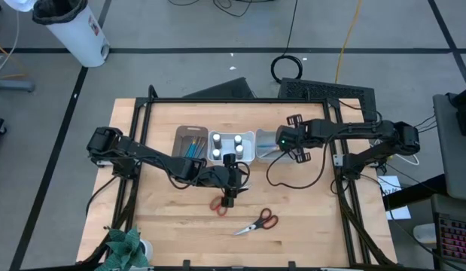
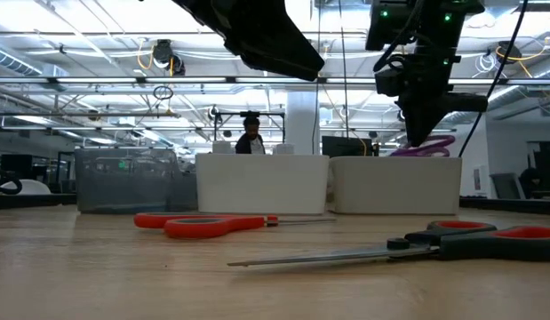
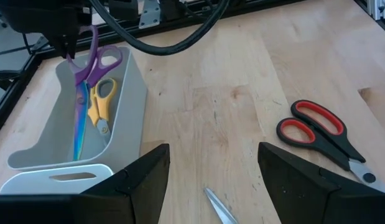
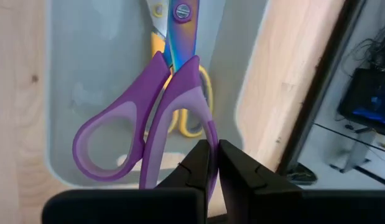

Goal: Pick & Place Paint Supplies
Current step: Put the purple scissors into the gray bin

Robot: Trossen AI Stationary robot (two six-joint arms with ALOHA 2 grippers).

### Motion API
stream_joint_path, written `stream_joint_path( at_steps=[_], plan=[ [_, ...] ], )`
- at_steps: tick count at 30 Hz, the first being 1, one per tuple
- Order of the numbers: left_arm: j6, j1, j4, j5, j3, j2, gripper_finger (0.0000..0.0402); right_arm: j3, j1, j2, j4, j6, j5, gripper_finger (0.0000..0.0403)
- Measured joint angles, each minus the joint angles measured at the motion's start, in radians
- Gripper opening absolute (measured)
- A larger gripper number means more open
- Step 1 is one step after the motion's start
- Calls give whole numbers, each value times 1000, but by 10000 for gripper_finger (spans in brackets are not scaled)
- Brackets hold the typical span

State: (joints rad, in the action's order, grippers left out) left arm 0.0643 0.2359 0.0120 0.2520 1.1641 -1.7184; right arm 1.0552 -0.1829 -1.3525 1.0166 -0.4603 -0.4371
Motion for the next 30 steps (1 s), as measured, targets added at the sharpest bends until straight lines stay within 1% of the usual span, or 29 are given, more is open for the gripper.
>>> stream_joint_path(
  at_steps=[4,10,13,18,21,24,30],
  plan=[
    [-12,0,1,0,0,0,248,-26,0,0,-23,3,21,13],
    [-6,0,0,0,0,0,248,-69,0,0,-68,-8,20,13],
    [4,0,0,0,0,0,248,-75,0,0,-62,-27,15,13],
    [5,0,0,0,0,0,248,-75,1,5,-55,-27,-38,13],
    [9,-1,0,0,0,0,248,-75,1,6,-53,-32,-42,13],
    [9,-1,0,0,0,0,248,-75,1,6,-54,-32,-84,13],
    [4,-1,11,0,0,0,248,-75,2,6,-14,-32,-90,13]
  ],
)
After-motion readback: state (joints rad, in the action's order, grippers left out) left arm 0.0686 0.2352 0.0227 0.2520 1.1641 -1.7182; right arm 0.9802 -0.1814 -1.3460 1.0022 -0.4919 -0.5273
